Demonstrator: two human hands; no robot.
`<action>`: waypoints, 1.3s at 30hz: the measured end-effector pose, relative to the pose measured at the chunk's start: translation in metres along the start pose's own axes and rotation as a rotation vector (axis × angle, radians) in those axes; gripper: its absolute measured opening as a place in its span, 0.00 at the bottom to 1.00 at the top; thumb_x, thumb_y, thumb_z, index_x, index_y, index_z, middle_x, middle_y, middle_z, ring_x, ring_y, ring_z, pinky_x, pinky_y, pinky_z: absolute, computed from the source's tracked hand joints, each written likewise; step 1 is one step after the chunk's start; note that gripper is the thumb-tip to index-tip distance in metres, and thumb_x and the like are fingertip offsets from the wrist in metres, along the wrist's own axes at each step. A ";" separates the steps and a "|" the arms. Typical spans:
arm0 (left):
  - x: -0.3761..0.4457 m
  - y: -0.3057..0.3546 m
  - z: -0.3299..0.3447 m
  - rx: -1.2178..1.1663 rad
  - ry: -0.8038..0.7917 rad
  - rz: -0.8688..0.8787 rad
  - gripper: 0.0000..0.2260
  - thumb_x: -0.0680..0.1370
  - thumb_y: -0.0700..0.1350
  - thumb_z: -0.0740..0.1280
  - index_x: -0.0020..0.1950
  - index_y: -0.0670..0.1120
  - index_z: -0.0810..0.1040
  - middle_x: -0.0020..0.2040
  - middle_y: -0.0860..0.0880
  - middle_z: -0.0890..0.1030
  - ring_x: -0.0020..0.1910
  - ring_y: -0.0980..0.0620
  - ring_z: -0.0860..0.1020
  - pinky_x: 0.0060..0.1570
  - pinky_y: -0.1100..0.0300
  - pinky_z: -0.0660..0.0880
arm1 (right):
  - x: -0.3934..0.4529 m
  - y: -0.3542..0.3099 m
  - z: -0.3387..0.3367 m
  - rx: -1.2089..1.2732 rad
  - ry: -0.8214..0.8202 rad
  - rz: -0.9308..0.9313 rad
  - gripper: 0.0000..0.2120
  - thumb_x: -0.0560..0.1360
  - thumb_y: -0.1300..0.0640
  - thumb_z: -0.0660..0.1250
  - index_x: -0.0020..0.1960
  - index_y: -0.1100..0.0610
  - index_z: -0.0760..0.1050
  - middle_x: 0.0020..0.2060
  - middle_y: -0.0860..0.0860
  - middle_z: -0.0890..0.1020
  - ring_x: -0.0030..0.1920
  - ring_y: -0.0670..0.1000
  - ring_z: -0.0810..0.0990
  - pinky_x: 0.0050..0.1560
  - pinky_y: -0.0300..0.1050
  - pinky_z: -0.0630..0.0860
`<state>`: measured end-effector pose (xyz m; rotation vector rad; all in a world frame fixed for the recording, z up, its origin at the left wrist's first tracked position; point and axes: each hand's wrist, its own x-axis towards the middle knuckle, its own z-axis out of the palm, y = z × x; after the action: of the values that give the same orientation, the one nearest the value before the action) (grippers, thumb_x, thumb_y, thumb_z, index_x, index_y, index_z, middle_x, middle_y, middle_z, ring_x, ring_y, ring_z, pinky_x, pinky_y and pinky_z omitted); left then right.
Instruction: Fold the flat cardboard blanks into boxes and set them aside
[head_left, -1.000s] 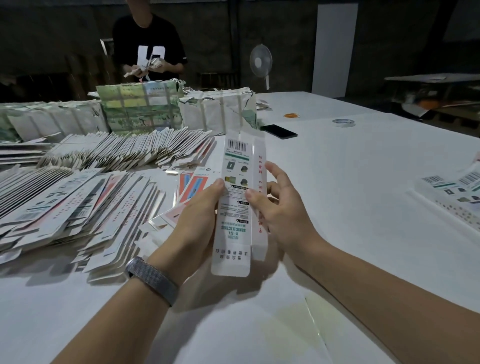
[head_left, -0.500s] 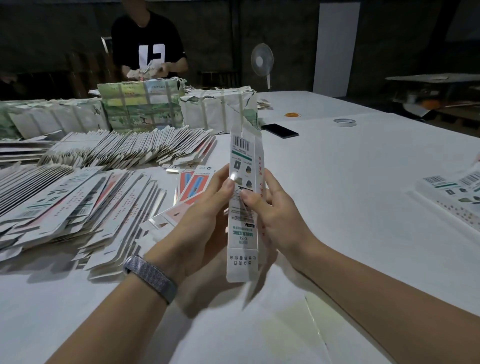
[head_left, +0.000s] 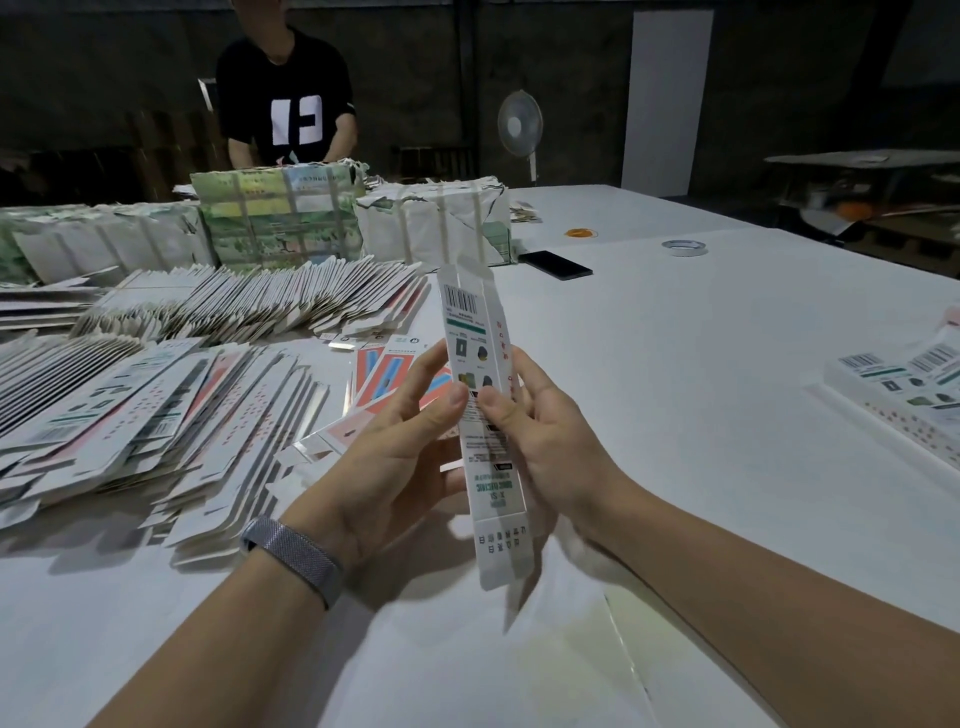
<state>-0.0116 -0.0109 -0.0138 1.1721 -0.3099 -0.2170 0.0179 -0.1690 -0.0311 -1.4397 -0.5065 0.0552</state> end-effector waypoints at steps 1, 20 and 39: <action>0.000 0.000 0.000 -0.006 -0.009 0.004 0.29 0.69 0.51 0.79 0.69 0.59 0.76 0.60 0.43 0.83 0.50 0.47 0.85 0.43 0.52 0.83 | 0.000 0.000 0.000 0.016 -0.012 0.002 0.21 0.78 0.50 0.64 0.71 0.47 0.69 0.60 0.54 0.82 0.59 0.58 0.82 0.61 0.62 0.78; 0.002 0.003 -0.005 0.206 0.027 0.075 0.24 0.74 0.45 0.68 0.71 0.46 0.73 0.59 0.44 0.84 0.47 0.45 0.85 0.38 0.55 0.84 | -0.008 -0.004 0.000 0.071 -0.079 -0.075 0.21 0.80 0.52 0.58 0.73 0.44 0.65 0.62 0.48 0.80 0.60 0.53 0.82 0.55 0.51 0.81; 0.006 0.002 0.002 0.320 0.175 0.176 0.24 0.72 0.44 0.72 0.68 0.44 0.75 0.54 0.32 0.81 0.51 0.42 0.83 0.48 0.52 0.82 | 0.002 -0.019 -0.011 0.075 0.101 -0.123 0.14 0.78 0.58 0.63 0.62 0.52 0.76 0.49 0.52 0.87 0.47 0.51 0.86 0.43 0.43 0.81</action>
<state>-0.0070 -0.0142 -0.0104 1.4609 -0.2983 0.0931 0.0188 -0.1811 -0.0129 -1.3285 -0.5038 -0.0948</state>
